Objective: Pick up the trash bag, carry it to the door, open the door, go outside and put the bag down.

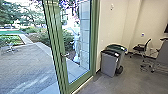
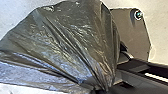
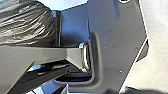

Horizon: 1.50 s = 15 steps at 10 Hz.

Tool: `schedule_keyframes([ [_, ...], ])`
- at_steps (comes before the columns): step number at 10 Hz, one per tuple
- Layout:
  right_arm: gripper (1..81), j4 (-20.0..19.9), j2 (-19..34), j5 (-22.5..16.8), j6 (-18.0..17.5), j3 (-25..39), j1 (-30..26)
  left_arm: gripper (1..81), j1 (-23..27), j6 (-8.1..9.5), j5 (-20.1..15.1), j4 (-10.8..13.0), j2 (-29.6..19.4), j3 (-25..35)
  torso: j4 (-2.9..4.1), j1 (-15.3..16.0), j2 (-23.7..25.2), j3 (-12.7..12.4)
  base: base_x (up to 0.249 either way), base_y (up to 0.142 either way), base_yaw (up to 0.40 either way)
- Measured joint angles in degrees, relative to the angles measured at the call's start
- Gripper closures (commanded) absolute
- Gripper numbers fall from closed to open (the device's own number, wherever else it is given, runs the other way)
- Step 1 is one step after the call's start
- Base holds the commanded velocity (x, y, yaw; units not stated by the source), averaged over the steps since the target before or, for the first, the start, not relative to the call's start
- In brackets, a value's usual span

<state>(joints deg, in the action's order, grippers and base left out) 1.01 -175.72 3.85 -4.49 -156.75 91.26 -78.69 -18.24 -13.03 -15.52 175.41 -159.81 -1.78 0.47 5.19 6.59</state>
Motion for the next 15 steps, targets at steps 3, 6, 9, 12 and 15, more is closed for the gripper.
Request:
schedule_keyframes([
  [3,1.0,0.0,0.0,0.0,0.0,0.0,0.0,81.1,0.0,-0.01,0.0,0.0,0.0,0.0,0.00,0.0,0.0,0.0,0.156,-0.068,0.000],
  [6,1.0,0.0,0.0,0.0,0.0,0.0,0.0,81.1,0.0,0.00,0.0,0.0,0.2,0.0,0.00,0.0,0.0,0.0,0.156,0.000,0.000],
  [9,1.0,0.0,0.0,0.1,0.0,0.0,0.1,81.1,0.0,0.00,0.0,0.0,0.0,0.0,0.00,0.0,0.0,0.0,0.156,0.000,0.000],
  [12,1.0,0.0,0.0,0.2,0.0,0.0,1.0,81.1,0.0,-0.01,0.0,0.0,0.0,0.0,0.00,0.0,0.0,0.0,0.146,0.000,0.000],
  [15,1.0,0.1,0.0,0.2,0.0,0.0,1.6,81.1,-1.1,-0.67,3.1,0.0,-0.2,0.0,0.00,0.0,0.0,0.0,0.127,0.000,0.000],
])
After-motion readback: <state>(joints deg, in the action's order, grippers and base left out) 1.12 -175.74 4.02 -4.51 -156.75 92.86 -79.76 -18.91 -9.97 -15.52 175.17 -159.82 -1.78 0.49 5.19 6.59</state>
